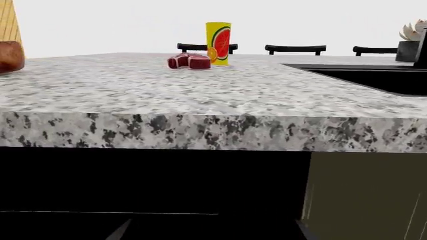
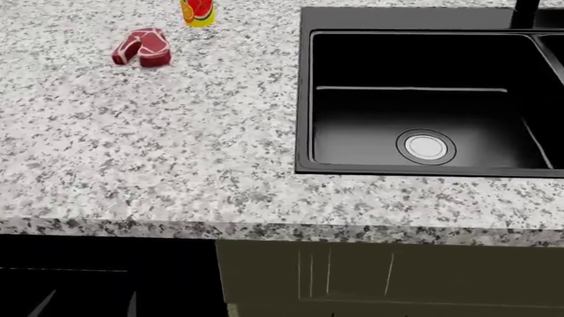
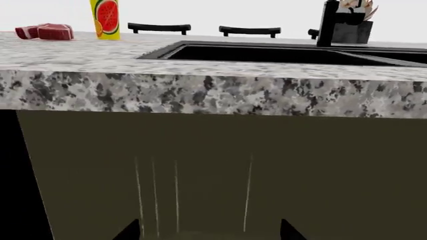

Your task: Open the dishwasher door

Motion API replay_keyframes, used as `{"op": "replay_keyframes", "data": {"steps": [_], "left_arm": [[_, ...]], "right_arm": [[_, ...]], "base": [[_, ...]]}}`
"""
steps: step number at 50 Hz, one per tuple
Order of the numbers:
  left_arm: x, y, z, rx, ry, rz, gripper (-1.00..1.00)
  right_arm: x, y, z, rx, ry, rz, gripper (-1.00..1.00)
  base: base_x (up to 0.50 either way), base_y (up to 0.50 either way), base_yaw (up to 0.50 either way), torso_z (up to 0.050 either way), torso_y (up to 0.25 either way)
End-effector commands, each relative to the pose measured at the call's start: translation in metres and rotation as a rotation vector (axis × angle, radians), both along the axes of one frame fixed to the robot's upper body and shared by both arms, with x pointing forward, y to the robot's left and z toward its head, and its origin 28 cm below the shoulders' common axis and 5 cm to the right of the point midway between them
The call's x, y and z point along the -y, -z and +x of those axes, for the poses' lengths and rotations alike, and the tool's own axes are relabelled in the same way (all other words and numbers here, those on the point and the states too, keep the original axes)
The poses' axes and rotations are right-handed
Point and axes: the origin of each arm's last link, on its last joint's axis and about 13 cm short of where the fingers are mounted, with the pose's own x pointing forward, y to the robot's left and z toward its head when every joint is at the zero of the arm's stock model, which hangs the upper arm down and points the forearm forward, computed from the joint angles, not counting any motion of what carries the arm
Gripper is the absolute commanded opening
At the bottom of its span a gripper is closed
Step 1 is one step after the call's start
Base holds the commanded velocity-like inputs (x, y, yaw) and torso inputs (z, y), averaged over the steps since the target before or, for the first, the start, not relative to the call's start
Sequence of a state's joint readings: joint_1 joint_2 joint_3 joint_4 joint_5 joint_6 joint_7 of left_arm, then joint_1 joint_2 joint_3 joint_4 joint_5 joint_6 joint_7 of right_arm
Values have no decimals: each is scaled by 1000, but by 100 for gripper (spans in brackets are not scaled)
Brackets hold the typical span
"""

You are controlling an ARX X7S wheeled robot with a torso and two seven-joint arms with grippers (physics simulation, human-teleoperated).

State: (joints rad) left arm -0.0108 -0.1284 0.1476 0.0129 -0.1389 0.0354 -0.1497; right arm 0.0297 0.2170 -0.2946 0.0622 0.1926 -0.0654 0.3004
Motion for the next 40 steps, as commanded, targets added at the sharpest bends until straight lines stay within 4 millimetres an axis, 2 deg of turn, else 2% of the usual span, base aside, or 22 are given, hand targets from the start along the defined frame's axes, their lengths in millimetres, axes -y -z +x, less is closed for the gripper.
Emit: {"op": "replay_keyframes", "data": {"steps": [1,4,14,20,40], "left_arm": [[0,1,0,-3,0,2,100],[1,1,1,-3,2,1,100],[2,2,0,-16,3,-13,100],[2,-4,0,-8,6,-55,100],[3,-4,-3,-28,13,-34,100]], "right_arm": [[0,1,0,-3,2,3,100],[1,1,-1,-1,4,6,100],[2,0,-2,6,18,15,100],[2,-1,-4,5,19,12,100],[1,-3,-5,-2,28,4,100]], "base": [[0,500,0,0,0],[0,500,0,0,0],[0,0,0,0,0],[0,0,0,-48,0],[0,0,0,-50,0]]}}
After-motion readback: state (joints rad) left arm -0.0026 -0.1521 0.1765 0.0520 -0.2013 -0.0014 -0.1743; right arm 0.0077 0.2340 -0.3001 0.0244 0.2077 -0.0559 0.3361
